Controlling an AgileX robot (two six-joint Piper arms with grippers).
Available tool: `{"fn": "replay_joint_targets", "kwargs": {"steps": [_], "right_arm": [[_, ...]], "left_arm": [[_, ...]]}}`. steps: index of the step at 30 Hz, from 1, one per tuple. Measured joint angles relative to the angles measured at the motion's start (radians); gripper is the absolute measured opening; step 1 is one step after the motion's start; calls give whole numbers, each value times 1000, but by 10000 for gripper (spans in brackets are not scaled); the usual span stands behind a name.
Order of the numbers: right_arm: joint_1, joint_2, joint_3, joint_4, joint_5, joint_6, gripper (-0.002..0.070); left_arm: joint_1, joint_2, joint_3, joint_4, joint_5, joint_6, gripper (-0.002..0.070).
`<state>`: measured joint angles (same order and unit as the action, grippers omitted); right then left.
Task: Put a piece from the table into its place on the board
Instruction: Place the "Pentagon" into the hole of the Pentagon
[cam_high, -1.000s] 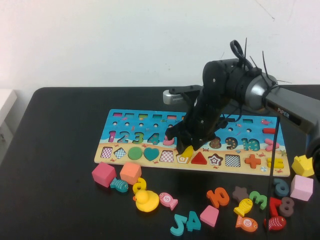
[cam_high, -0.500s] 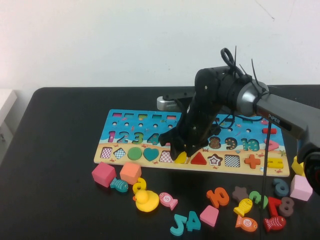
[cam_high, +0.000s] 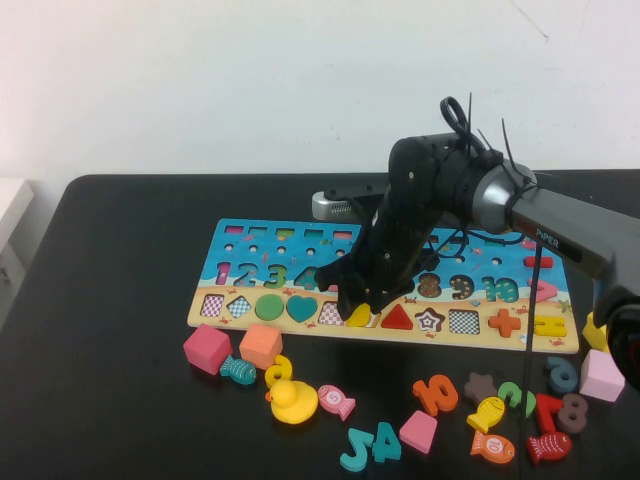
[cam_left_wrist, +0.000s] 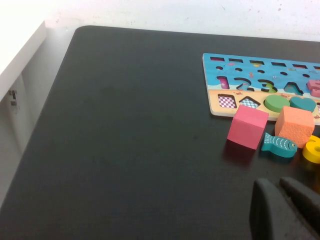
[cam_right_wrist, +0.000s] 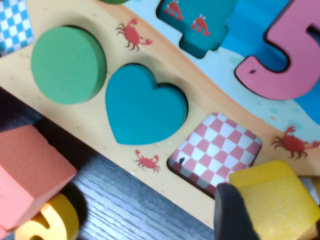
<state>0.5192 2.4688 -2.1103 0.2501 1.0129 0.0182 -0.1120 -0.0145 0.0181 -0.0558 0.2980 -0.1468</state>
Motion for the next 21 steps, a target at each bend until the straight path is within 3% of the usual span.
{"fn": "replay_joint_targets", "kwargs": {"steps": [21], "right_arm": [[6,6,-31,-55,56,16,358]], "left_arm": [[0,0,0,0,0,-4,-1]]}}
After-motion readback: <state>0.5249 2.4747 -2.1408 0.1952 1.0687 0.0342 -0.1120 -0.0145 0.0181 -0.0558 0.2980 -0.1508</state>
